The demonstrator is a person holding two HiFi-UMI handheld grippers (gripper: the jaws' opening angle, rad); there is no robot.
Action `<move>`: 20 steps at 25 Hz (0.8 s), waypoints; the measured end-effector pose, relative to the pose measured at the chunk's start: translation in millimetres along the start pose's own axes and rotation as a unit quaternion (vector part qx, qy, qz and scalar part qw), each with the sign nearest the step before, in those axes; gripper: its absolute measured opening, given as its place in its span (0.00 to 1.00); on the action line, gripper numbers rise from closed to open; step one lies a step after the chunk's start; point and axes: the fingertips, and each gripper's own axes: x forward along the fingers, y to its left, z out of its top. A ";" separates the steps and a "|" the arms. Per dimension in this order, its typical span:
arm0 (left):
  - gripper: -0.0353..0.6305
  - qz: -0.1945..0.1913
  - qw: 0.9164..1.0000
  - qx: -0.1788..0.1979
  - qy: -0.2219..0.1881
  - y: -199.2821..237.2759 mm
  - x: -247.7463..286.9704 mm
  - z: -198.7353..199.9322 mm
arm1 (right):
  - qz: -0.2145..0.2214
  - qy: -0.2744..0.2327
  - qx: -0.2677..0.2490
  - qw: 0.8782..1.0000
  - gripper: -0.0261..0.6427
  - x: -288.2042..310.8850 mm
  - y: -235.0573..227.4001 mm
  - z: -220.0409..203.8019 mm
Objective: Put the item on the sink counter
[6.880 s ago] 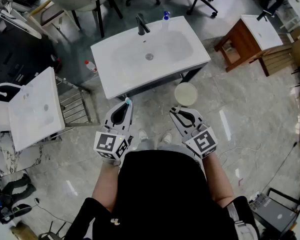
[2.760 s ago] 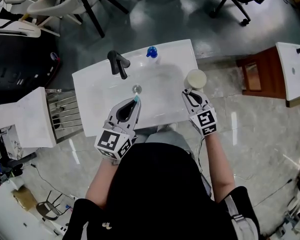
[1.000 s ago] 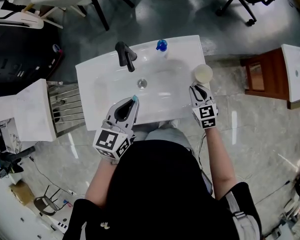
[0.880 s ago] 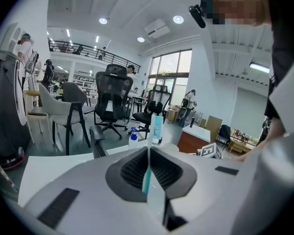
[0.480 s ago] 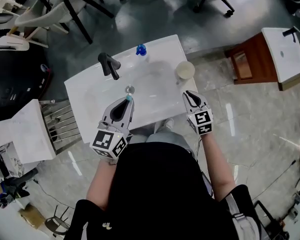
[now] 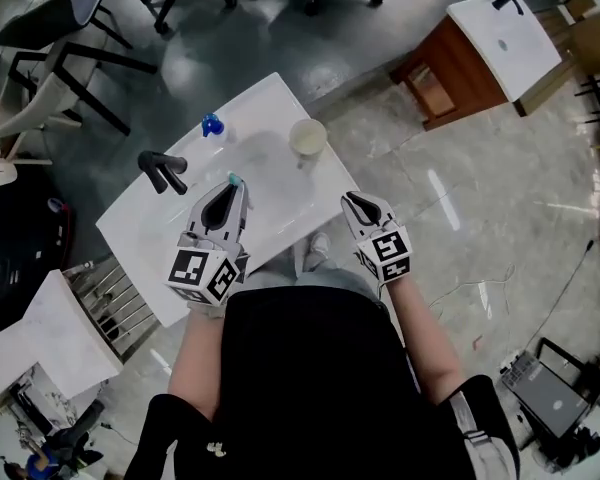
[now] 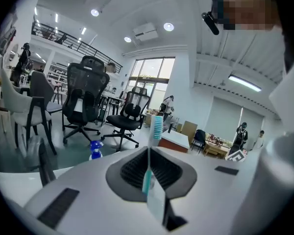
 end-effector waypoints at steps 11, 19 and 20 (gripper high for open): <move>0.10 -0.087 0.996 0.018 -0.004 -27.7 77.7 33.3 | -0.057 0.009 0.047 0.997 0.12 -32.9 -11.3 -12.6; 0.10 -0.125 0.992 -0.002 -0.001 -27.9 127.7 40.5 | -0.089 0.013 0.067 0.994 0.12 -40.1 -9.0 -14.6; 0.10 -0.128 0.992 -0.006 0.000 -27.7 133.5 39.5 | -0.093 0.016 0.069 0.993 0.12 -41.8 -8.3 -16.6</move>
